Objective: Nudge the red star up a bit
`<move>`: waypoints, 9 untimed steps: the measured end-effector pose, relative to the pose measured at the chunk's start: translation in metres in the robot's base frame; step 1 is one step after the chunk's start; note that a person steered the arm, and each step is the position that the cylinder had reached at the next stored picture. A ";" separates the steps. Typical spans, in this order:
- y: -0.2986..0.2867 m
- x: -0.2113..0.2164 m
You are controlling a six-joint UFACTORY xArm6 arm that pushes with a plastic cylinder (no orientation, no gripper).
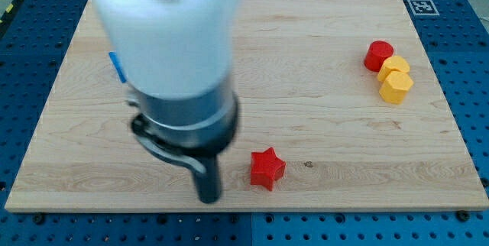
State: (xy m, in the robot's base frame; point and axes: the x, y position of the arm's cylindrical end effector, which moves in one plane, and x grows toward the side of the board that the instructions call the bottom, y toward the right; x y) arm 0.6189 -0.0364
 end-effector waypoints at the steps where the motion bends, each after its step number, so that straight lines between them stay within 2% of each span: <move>1: 0.024 -0.001; 5: 0.082 -0.014; 7: 0.076 -0.014; 8: 0.038 -0.008; 9: 0.036 -0.009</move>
State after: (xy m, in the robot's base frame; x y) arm 0.6098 -0.0005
